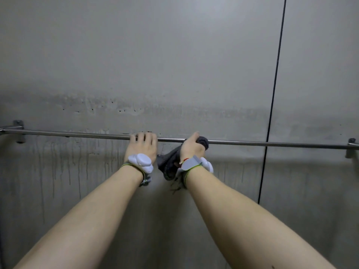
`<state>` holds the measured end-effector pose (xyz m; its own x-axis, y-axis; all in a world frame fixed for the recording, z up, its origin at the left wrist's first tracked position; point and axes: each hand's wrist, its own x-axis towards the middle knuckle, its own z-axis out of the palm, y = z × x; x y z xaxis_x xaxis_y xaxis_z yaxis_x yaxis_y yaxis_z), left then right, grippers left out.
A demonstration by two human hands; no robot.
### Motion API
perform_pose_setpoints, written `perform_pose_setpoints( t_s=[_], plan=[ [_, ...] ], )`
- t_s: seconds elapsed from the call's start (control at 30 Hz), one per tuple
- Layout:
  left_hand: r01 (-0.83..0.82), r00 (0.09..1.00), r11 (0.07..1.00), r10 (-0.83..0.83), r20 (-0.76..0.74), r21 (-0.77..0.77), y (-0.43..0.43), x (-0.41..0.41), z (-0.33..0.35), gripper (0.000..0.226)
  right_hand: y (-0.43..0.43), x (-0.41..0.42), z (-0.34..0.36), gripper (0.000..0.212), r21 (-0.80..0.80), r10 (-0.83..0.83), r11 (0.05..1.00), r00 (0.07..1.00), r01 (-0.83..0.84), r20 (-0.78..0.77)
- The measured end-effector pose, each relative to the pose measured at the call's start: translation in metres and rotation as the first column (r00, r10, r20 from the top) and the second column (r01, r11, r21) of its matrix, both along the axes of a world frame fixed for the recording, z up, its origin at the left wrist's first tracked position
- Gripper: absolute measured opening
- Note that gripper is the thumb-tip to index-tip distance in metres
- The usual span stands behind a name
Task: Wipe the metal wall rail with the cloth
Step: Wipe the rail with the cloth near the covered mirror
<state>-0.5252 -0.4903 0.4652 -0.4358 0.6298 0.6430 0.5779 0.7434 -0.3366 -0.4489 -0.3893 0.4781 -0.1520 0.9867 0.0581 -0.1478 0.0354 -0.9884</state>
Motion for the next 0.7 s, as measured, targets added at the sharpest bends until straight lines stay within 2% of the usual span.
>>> perform_pose_setpoints(
  t_s=[0.03, 0.1, 0.17, 0.2, 0.27, 0.37, 0.43, 0.5, 0.6, 0.7],
  plan=[
    [0.003, 1.0, 1.0, -0.003, 0.006, 0.003, -0.001, 0.0, 0.001, 0.042, 0.006, 0.005, 0.003, 0.061, 0.052, 0.0, 0.999, 0.997, -0.005, 0.08],
    [0.0, 1.0, 1.0, 0.0, 0.021, 0.005, 0.001, 0.002, 0.002, 0.043, 0.023, 0.031, 0.009, 0.056, 0.316, -0.106, 0.949, 0.922, -0.018, 0.372],
    [-0.011, 1.0, 1.0, 0.011, 0.027, 0.007, 0.001, 0.004, 0.001, 0.045, 0.039, 0.061, 0.017, 0.048, 0.617, -0.331, 0.777, 0.751, -0.127, 0.572],
    [-0.014, 0.999, 1.0, 0.014, 0.032, 0.012, 0.0, 0.004, 0.001, 0.046, 0.044, 0.073, 0.023, 0.045, 0.714, -0.453, 0.674, 0.657, -0.189, 0.602],
    [-0.034, 0.999, 0.999, 0.034, 0.03, 0.003, -0.002, 0.003, 0.002, 0.048, 0.057, 0.085, 0.033, 0.04, 0.792, -0.597, 0.557, 0.543, -0.248, 0.59],
    [-0.025, 0.999, 1.0, 0.025, 0.024, -0.019, -0.002, 0.004, 0.003, 0.051, 0.067, 0.085, 0.036, 0.036, 0.781, -0.633, 0.542, 0.459, -0.312, 0.623],
    [-0.019, 1.0, 0.999, 0.019, 0.021, -0.031, -0.001, 0.003, 0.002, 0.053, 0.058, 0.066, 0.031, 0.031, 0.771, -0.615, 0.481, 0.467, -0.417, 0.636],
    [-0.015, 1.0, 0.999, 0.016, 0.022, -0.028, -0.001, 0.002, 0.002, 0.052, 0.037, 0.037, 0.026, 0.036, 0.782, -0.607, 0.385, 0.503, -0.49, 0.615],
    [0.001, 1.0, 0.999, -0.001, 0.005, -0.036, -0.002, -0.003, 0.001, 0.043, 0.002, -0.002, 0.017, 0.045, 0.805, -0.556, 0.267, 0.598, -0.53, 0.578],
    [0.0, 1.0, 0.999, -0.002, -0.028, -0.048, -0.003, -0.006, 0.0, 0.04, -0.009, -0.017, 0.011, 0.039, 0.819, -0.542, 0.181, 0.64, -0.545, 0.545]
  ],
)
